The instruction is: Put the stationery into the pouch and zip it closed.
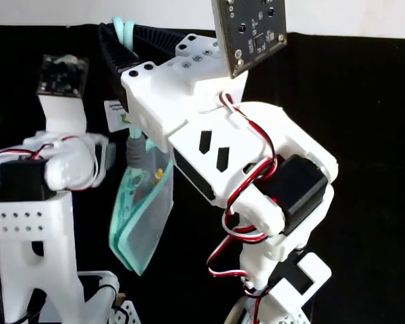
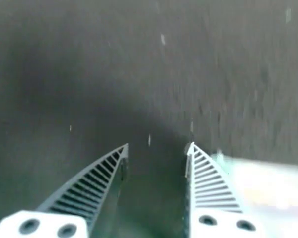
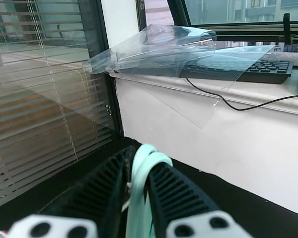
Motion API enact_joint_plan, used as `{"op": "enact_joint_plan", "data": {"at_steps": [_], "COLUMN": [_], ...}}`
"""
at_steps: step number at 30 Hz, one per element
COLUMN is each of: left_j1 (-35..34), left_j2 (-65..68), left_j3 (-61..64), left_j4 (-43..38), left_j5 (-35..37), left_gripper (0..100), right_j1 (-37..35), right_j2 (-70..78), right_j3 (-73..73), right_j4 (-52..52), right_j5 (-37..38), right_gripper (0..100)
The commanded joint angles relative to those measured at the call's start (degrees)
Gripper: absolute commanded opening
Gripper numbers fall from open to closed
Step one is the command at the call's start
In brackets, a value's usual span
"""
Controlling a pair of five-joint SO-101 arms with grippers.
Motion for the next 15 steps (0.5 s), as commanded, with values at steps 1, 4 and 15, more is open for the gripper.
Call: {"op": "enact_joint_plan", "data": {"at_steps": [1, 4, 15], "left_j1": [-0.92, -0.92, -4.97], "left_j2": [-0.75, -4.97, -24.75], "left_j3": [-4.79, -5.32, -5.93], "left_j4": [6.07, 6.15, 6.33], "left_j5": [-2.11, -2.20, -4.31], "left_gripper": [20, 20, 20], "right_j1": [-0.48, -0.48, -0.48], "right_j2": [-0.04, -0.04, -0.04], "right_j3": [-1.27, -1.27, -1.10], "right_j4": [-1.45, -1.45, -1.45], "right_j5": [-0.44, -0.44, -0.44], "right_gripper": [0.6, 0.6, 0.6]}}
